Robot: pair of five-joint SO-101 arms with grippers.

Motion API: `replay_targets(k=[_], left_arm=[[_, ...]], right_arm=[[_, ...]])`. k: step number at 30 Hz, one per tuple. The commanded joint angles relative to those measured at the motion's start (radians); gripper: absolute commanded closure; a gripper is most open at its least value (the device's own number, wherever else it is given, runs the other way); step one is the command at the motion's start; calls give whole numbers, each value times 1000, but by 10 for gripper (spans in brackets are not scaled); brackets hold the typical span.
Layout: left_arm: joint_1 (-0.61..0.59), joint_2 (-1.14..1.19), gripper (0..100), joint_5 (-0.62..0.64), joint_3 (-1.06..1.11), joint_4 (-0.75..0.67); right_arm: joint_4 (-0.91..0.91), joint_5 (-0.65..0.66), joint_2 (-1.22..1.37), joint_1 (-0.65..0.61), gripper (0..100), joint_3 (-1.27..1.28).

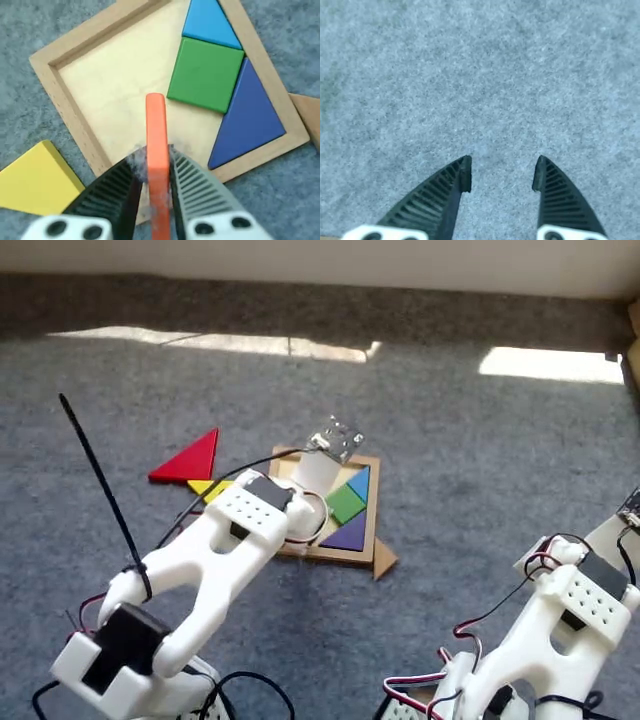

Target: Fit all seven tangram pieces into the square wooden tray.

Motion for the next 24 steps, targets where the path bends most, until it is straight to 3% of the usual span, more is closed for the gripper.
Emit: replay_targets(k=[1,5,12,24], left_arm=[[-12,19,992,9,-36,-31],[-13,25,971,12,-35,-29],[-56,28,827,118,-30,-28],[-131,19,815,118,-35,-28]], right_arm=[[-16,0,-18,-10,793,-4],[-16,0,-18,-10,793,-4],[-16,0,-18,-10,793,-4],[-16,0,-18,-10,793,-4]])
